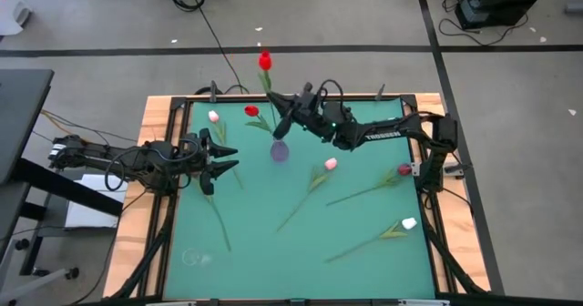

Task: Sort flowers into vase by color
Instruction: Put the red flower into the violet vase

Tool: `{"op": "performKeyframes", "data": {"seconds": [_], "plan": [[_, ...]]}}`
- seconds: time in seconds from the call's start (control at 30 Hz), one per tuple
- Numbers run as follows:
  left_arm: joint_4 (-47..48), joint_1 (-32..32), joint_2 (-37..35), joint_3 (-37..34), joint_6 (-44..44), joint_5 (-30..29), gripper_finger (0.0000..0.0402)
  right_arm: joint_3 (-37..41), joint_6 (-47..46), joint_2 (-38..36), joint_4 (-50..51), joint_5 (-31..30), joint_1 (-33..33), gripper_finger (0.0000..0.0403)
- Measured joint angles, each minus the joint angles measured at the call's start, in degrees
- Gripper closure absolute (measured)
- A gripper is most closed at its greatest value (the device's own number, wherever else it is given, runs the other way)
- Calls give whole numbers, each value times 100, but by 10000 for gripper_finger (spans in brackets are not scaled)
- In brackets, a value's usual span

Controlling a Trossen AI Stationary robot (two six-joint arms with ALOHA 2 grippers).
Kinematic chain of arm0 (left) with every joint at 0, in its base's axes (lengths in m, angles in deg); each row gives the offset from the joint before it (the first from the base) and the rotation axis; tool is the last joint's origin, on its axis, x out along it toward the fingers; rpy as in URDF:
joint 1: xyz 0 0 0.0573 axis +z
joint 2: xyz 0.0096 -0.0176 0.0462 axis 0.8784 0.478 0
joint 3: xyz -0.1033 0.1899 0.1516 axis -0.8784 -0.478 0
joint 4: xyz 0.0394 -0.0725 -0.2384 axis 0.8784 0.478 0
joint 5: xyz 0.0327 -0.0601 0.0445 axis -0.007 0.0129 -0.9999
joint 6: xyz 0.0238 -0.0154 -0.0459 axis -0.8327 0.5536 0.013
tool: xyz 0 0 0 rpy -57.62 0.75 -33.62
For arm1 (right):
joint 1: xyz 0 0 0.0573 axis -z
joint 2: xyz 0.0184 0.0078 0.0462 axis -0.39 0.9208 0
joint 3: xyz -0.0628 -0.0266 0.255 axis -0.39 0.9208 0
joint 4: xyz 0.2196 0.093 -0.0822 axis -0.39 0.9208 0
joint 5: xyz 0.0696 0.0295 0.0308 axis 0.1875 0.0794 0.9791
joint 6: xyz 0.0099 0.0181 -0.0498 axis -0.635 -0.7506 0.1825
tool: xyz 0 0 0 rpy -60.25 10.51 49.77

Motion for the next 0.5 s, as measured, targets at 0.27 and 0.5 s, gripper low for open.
{"op": "performKeyframes", "data": {"seconds": [0.27, 0.5], "plan": [[-5, 2, 2, 0, -1, 1, 228, 9, 93, -12, 153, -58, -36, 403], [-5, 0, 1, 0, -1, 2, 228, 9, -2, -12, 682, -1, -39, 394]]}}
